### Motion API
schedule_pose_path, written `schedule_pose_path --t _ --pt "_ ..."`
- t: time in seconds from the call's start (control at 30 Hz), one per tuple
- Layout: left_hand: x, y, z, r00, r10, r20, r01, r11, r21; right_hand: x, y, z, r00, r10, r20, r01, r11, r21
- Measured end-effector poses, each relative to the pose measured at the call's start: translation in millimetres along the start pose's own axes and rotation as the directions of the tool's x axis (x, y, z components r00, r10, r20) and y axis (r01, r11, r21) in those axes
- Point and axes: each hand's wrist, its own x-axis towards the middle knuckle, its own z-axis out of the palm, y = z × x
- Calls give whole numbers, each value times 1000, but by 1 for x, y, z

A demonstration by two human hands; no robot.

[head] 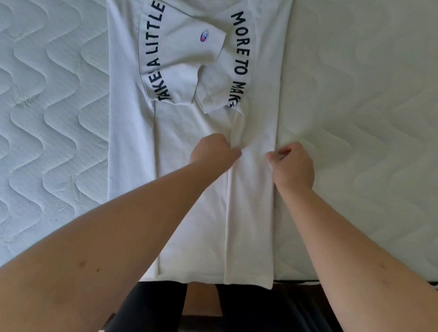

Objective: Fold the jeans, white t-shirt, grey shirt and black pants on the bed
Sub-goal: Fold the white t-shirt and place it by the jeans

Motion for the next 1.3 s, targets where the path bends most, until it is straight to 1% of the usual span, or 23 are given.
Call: schedule_pose_path --t 0.07,0.1,0.13,0.17,0.2,0.23,0.27,0.3,0.37,0.43,0.5,0.6,0.67,0.73,0.8,0.87,0.93,1.0,1.07,1.13,1.17,1.23,1.3 --pt "7 4 -11 988 41 -148 -41 999 1 11 -8 -3 1000 -18 -23 18 1000 -2" --pt "12 8 -19 970 85 -226 -91 996 -13 17 -13 -5 999 -31 -43 31 999 -8" --pt "18 12 -27 942 165 -292 -171 985 7 21 -17 -7 997 -48 -60 47 999 -16" --pt "24 14 -35 898 287 -334 -270 958 99 24 -23 -8 995 -67 -72 66 998 -26" --pt "32 16 -43 846 413 -336 -348 906 240 28 -29 -9 993 -87 -79 85 996 -33" --pt "40 18 -50 814 502 -292 -383 842 381 32 -35 -9 991 -106 -83 103 994 -36" --pt "48 20 -56 808 541 -235 -389 788 477 35 -41 -9 988 -124 -90 121 992 -36" --pt "55 21 -62 811 552 -193 -384 752 535 38 -48 -9 984 -144 -101 141 989 -35" --pt "69 26 -72 791 594 -149 -413 697 586 45 -60 -8 973 -196 -121 192 980 -46" --pt "80 34 -80 740 653 -160 -501 695 516 52 -71 -7 956 -266 -128 258 963 -72" --pt "93 48 -90 723 658 -212 -538 728 424 58 -82 -5 935 -332 -127 324 943 -81" --pt "121 67 -102 757 614 -223 -503 766 400 60 -96 -2 894 -438 -88 428 896 -115" --pt "144 83 -111 766 598 -237 -486 779 395 56 -103 3 872 -488 -28 473 858 -200" --pt "167 101 -119 766 582 -272 -464 794 392 51 -108 10 863 -501 64 490 800 -346" --pt "190 120 -126 812 521 -264 -401 826 397 47 -110 17 862 -490 127 491 748 -447" --pt "210 133 -134 852 468 -233 -329 826 458 48 -111 20 862 -487 141 493 741 -456" --pt "224 141 -143 883 425 -199 -277 815 509 49 -114 20 844 -518 136 524 745 -414" --pt "231 144 -152 901 403 -157 -272 811 519 48 -116 17 820 -568 74 549 743 -383" --pt "233 139 -159 895 422 -143 -330 844 423 48 -117 18 793 -609 -24 561 745 -362" --pt "229 128 -161 886 429 -176 -372 884 282 47 -117 19 765 -639 -76 583 739 -338" --pt "227 123 -161 879 432 -204 -378 890 256 48 -117 21 754 -651 -89 596 734 -327" --pt "224 114 -157 869 435 -237 -372 889 268 48 -115 24 740 -666 -99 612 727 -312" --pt "224 109 -154 877 412 -247 -341 896 285 48 -114 26 733 -675 -87 624 718 -308"
